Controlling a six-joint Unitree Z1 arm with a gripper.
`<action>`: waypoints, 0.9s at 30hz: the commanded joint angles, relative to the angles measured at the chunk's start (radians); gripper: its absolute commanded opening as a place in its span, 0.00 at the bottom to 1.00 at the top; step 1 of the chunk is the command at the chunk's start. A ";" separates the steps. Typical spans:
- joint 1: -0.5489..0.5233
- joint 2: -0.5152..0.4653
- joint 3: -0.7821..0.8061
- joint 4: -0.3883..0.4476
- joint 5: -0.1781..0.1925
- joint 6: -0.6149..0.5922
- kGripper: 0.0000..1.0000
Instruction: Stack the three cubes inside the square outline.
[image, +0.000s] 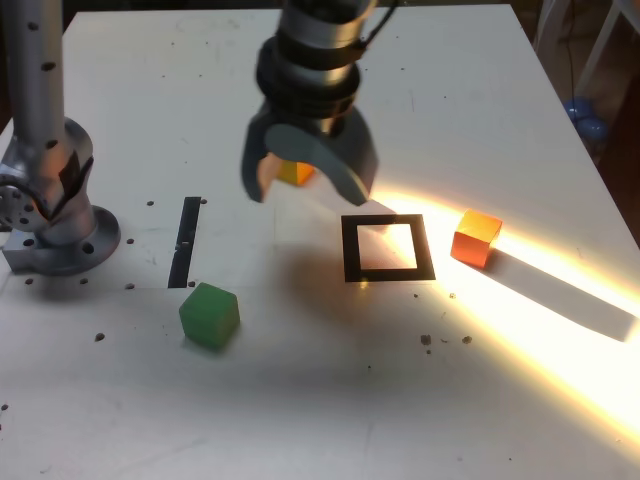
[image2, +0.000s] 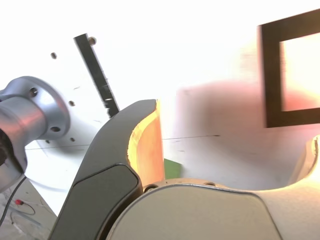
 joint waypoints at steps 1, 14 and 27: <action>0.001 0.031 -0.043 0.014 0.005 0.010 0.99; 0.001 0.274 -0.394 0.079 0.017 0.109 0.98; 0.001 0.462 -0.683 0.190 0.022 0.209 0.94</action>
